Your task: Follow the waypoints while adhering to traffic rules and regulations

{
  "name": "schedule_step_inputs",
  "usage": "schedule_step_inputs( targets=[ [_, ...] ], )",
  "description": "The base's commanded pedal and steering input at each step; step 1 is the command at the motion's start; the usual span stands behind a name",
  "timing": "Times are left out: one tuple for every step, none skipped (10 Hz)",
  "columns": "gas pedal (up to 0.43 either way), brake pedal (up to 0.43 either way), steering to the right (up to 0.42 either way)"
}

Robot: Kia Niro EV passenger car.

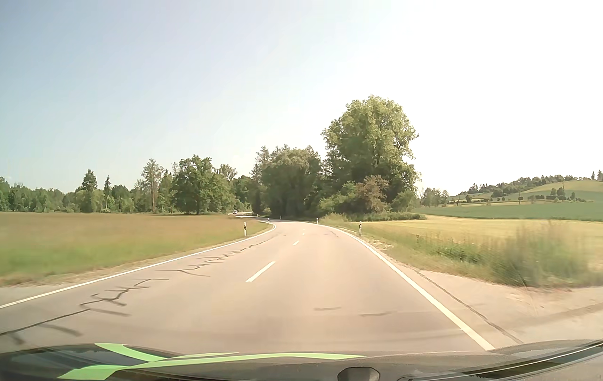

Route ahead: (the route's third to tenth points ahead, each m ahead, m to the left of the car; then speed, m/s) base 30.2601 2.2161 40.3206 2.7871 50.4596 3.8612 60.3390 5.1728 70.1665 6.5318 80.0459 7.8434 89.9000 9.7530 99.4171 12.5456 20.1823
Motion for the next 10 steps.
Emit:
schedule_step_inputs(
  targets=[
    [0.118,0.000,0.002],
    [0.118,0.000,0.000],
    [0.118,0.000,0.000],
    [0.118,0.000,-0.002],
    [0.118,0.000,-0.005],
    [0.118,0.000,-0.006],
    [0.118,0.000,-0.006],
    [0.118,0.000,-0.008],
    [0.118,0.000,-0.009],
    [0.118,0.000,-0.011]
  ],
)
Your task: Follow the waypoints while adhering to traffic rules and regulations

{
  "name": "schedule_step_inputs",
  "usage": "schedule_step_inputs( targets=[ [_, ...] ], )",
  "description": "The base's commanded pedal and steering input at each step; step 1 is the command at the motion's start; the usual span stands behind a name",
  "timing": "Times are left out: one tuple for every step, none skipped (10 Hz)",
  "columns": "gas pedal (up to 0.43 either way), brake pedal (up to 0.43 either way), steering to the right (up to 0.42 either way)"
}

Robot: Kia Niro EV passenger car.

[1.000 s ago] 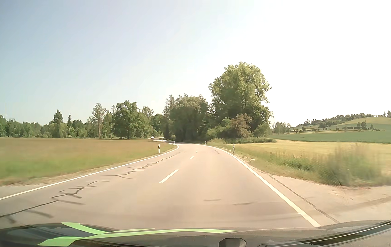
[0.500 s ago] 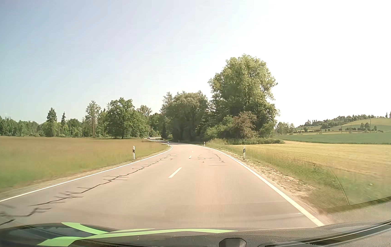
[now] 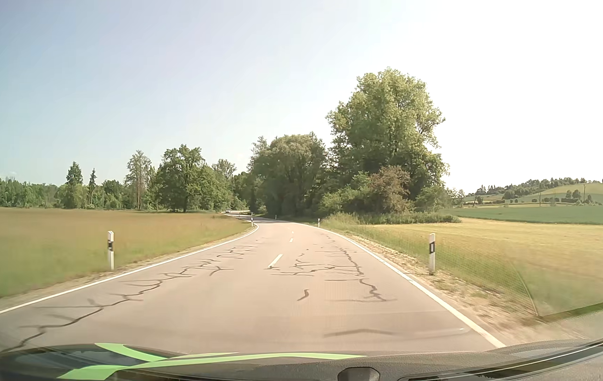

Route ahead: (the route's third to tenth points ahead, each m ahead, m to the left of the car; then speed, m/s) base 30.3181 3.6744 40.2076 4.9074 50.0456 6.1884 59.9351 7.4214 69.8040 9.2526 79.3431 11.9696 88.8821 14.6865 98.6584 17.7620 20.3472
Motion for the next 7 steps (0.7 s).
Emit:
schedule_step_inputs(
  targets=[
    [0.118,0.000,-0.011],
    [0.118,0.000,-0.012],
    [0.118,0.000,-0.012],
    [0.118,0.000,-0.011],
    [0.118,0.000,-0.011],
    [0.118,0.000,-0.011],
    [0.118,0.000,-0.011]
  ],
)
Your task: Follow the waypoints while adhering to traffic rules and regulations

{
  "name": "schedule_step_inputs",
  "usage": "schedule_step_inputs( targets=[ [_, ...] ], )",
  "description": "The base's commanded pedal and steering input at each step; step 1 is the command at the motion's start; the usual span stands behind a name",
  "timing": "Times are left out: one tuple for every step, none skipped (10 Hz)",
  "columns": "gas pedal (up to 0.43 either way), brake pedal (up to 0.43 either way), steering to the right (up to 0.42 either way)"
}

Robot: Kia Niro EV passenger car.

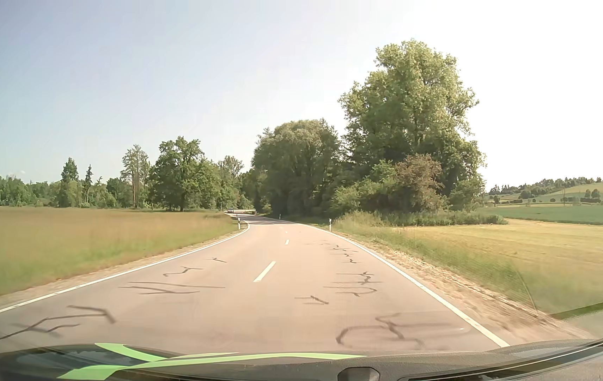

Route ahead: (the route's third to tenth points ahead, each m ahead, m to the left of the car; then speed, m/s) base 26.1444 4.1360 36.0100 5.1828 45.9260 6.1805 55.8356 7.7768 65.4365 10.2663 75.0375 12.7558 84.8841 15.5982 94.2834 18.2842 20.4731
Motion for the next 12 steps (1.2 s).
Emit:
schedule_step_inputs(
  targets=[
    [0.118,0.000,-0.011],
    [0.118,0.000,-0.011],
    [0.118,0.000,-0.015],
    [0.118,0.000,-0.019],
    [0.118,0.000,-0.022],
    [0.118,0.000,-0.023],
    [0.118,0.000,-0.023],
    [0.118,0.000,-0.023],
    [0.118,0.000,-0.024],
    [0.118,0.000,-0.025],
    [0.118,0.000,-0.025],
    [0.130,0.000,-0.025]
  ],
)
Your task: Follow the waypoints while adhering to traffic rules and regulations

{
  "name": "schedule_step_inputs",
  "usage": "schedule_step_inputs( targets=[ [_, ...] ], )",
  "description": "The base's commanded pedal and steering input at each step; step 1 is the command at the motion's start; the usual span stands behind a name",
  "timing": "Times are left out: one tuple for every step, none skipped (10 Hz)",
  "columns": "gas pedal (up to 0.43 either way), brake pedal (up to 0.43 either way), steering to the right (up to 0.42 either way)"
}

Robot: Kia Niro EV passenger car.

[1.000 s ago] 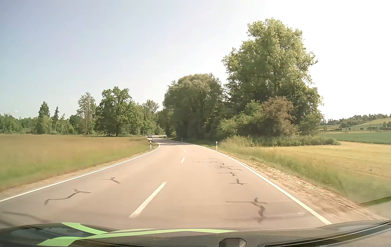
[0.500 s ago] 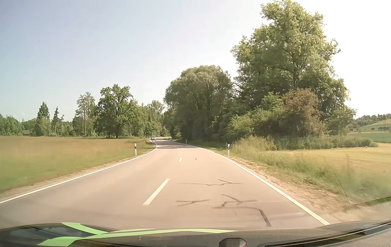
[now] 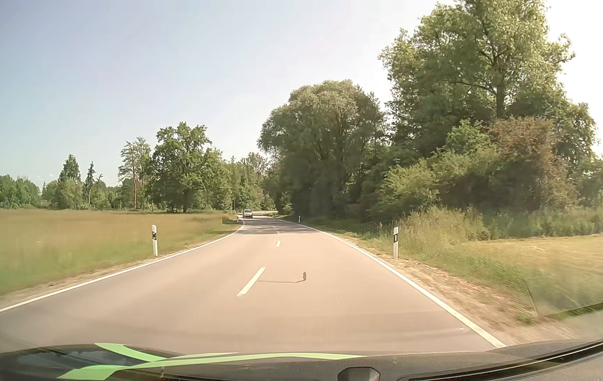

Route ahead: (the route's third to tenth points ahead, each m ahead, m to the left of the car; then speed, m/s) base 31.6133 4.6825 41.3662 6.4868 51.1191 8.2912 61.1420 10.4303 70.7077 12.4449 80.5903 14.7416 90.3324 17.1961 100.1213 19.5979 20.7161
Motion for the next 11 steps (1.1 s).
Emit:
schedule_step_inputs(
  targets=[
    [0.138,0.000,-0.024],
    [0.150,0.000,-0.023],
    [0.150,0.000,-0.021],
    [0.150,0.000,-0.021],
    [0.150,0.000,-0.021],
    [0.150,0.000,-0.022],
    [0.150,0.000,-0.023],
    [0.150,0.000,-0.023],
    [0.157,0.000,-0.024],
    [0.169,0.000,-0.024],
    [0.169,0.000,-0.024]
  ],
)
